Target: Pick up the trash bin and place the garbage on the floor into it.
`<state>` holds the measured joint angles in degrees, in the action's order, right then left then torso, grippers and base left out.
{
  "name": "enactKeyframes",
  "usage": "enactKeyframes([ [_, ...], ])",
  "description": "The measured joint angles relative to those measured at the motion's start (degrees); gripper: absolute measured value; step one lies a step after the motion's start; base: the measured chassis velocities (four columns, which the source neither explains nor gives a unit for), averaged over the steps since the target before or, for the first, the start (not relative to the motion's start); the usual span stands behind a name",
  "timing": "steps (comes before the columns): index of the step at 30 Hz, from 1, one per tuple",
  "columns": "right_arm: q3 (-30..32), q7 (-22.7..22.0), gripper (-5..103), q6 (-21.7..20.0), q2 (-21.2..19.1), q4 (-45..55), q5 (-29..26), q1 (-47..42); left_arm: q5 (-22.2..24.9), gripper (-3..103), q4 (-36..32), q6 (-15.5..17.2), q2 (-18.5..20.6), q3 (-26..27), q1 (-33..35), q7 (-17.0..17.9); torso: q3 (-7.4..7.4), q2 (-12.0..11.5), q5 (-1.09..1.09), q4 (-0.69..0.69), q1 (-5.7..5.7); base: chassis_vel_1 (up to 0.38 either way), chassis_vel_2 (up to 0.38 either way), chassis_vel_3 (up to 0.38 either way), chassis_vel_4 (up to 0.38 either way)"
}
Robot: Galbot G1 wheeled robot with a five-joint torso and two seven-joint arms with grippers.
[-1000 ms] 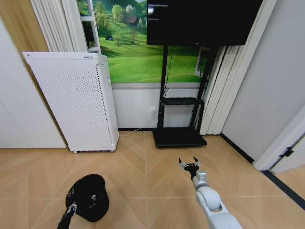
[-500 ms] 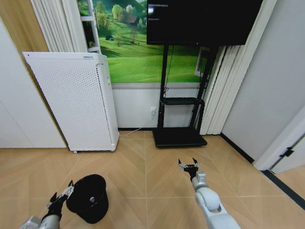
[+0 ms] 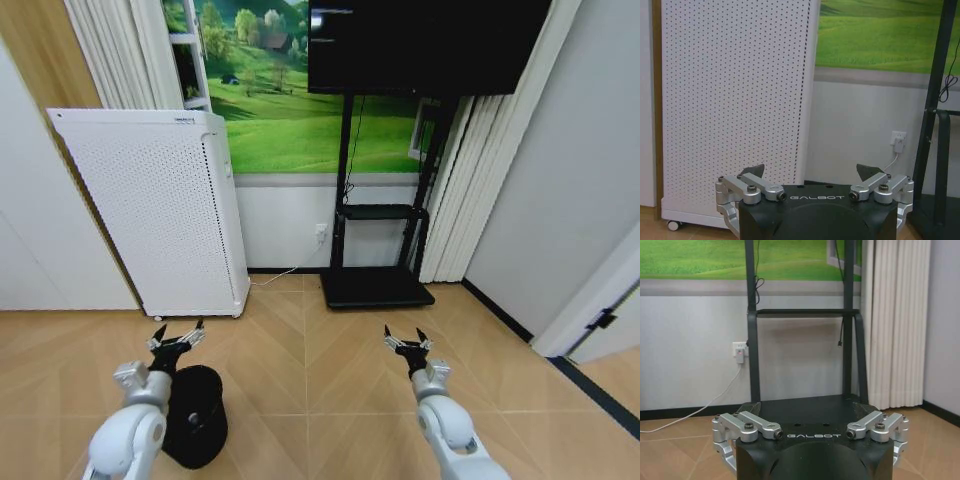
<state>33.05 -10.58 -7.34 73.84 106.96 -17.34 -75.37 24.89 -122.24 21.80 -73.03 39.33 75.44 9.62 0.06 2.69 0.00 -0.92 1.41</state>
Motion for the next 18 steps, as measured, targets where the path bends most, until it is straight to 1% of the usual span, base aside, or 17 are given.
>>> enactKeyframes([
  [1, 0.0, 0.0, 100, 0.0, 0.0, 0.0, 0.0, 0.0, 0.0, 100, 0.0, 0.0, 0.0, 0.0, 0.0, 0.0, 0.0, 0.0, 0.0, 0.0, 0.0, 0.0, 0.0, 0.0, 0.0],
  [3, 2.11, 0.85, 100, 1.0, 0.62, 0.64, 0.68, -1.89, 0.31, 100, -0.74, 1.75, 0.49, -0.99, -0.17, 2.85, 0.35, 0.37, 0.01, 0.0, 0.0, 0.0, 0.0, 0.0, 0.0],
  [4, 2.11, 0.85, 100, 1.0, 0.62, 0.64, 0.68, -1.89, 0.31, 100, -0.74, 1.75, 0.49, -0.99, -0.17, 2.85, 0.35, 0.37, 0.01, 0.0, 0.0, 0.0, 0.0, 0.0, 0.0],
  [6, 4.41, 1.53, 100, 1.8, 1.29, 1.48, 0.81, -3.51, 0.35, 100, -1.16, 3.1, 0.5, -1.08, 0.55, 4.54, 0.92, 1.0, 0.01, 0.01, 0.03, 0.0, 0.0, 0.0, 0.0],
  [7, 4.41, 1.53, 100, 1.8, 1.29, 1.48, 0.81, -3.51, 0.35, 100, -1.16, 3.1, 0.5, -1.08, 0.55, 4.54, 0.92, 1.0, 0.01, 0.01, 0.03, 0.0, 0.0, 0.0, 0.0],
  [10, 6.49, 2.09, 100, 2.65, 1.46, 2.39, 0.74, -5.13, -0.2, 100, -1.14, 3.46, -0.03, -1.1, 1.25, 4.89, 1.84, 2.0, 0.0, 0.01, 0.12, 0.0, 0.0, 0.0, 0.0],
  [11, 6.49, 2.09, 100, 2.65, 1.46, 2.39, 0.74, -5.13, -0.2, 100, -1.14, 3.46, -0.03, -1.1, 1.25, 4.89, 1.84, 2.0, 0.0, 0.01, 0.12, 0.0, 0.0, 0.0, 0.0],
  [14, 6.91, 2.21, 100, 2.94, 1.45, 2.77, 0.61, -5.67, -0.23, 100, -1.08, 3.56, -0.21, -1.25, 1.32, 4.88, 2.78, 3.07, 0.01, 0.02, 0.25, 0.0, 0.0, 0.0, 0.0],
  [16, 6.89, 2.21, 100, 2.94, 1.45, 2.89, 0.58, -5.68, -0.23, 100, -1.08, 3.63, -0.14, -1.25, 1.32, 4.86, 3.01, 3.32, 0.01, 0.01, 0.28, 0.0, 0.0, 0.0, 0.0],
  [18, 6.43, 2.2, 100, 2.94, 1.53, 3.02, 0.57, -5.5, -0.14, 100, -1.08, 3.67, 0.11, -1.07, 1.4, 4.81, 3.64, 4.06, 0.0, 0.01, 0.39, 0.0, 0.0, 0.0, 0.0],
])
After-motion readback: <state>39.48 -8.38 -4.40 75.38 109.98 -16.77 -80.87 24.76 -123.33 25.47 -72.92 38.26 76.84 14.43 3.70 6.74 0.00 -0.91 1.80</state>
